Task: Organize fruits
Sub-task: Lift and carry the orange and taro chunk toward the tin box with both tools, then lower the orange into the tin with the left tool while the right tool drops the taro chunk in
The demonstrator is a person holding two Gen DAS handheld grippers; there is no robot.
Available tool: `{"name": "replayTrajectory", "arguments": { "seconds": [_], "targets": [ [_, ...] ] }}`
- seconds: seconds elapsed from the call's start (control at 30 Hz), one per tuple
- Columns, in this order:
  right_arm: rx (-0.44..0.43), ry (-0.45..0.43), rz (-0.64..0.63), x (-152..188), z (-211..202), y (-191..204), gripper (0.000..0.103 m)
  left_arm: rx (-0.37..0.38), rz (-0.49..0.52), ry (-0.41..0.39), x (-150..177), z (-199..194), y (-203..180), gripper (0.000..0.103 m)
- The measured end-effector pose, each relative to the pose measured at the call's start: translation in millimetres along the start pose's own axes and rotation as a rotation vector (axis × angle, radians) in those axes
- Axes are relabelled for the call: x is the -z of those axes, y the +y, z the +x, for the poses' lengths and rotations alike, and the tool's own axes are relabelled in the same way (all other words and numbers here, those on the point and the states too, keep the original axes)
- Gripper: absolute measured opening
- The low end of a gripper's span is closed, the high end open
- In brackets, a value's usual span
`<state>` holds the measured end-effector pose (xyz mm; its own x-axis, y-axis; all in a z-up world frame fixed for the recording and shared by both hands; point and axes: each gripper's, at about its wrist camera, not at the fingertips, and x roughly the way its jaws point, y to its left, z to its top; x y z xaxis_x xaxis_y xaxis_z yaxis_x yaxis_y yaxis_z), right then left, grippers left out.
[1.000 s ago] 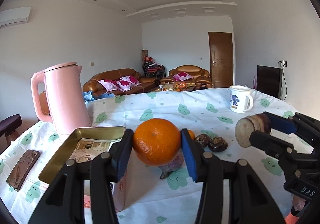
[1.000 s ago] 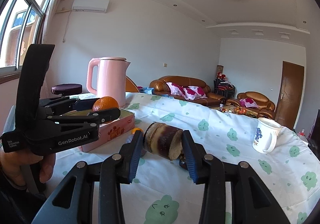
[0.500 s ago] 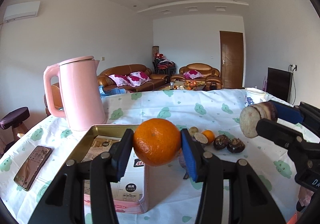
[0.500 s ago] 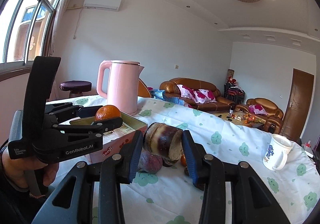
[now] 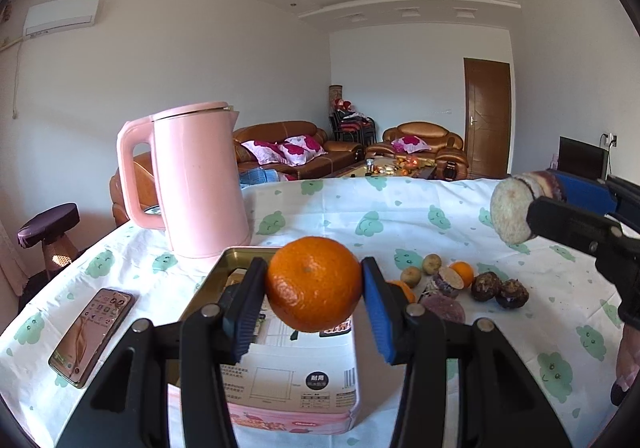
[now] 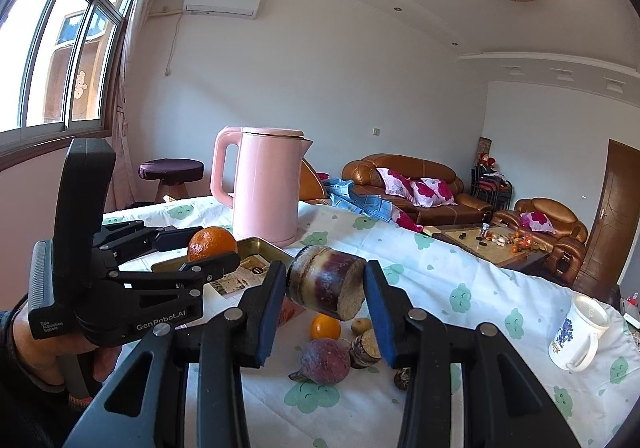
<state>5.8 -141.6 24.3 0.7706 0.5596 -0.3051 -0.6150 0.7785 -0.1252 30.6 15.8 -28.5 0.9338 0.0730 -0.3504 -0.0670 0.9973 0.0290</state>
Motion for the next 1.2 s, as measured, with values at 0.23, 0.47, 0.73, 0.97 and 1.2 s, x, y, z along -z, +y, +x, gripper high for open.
{"name": "replayTrajectory", "arguments": {
  "seconds": [0.23,0.47,0.73,0.97,1.2],
  "targets": [
    [-0.032,0.009,-0.029,-15.6,15.5,9.3,0.042,-0.045,0.002,0.017,-3.9,8.1,17.0,0.049],
    [-0.078,0.031,-0.028,-25.6,39.7,16.0,0.042,-0.092,0.009,0.050,-5.3,19.3,32.7,0.049],
    [-0.108,0.077,-0.024,-28.9,71.7,21.8,0.042,-0.124,0.007,0.087,-7.4,33.8,52.5,0.049],
    [-0.149,0.124,-0.005,-22.3,93.7,29.2,0.042,-0.126,0.025,0.137,-4.4,49.4,59.9,0.049],
    [-0.174,0.175,0.009,-12.9,116.1,36.5,0.042,-0.118,0.042,0.170,-4.1,60.1,61.6,0.049]
  ]
}}
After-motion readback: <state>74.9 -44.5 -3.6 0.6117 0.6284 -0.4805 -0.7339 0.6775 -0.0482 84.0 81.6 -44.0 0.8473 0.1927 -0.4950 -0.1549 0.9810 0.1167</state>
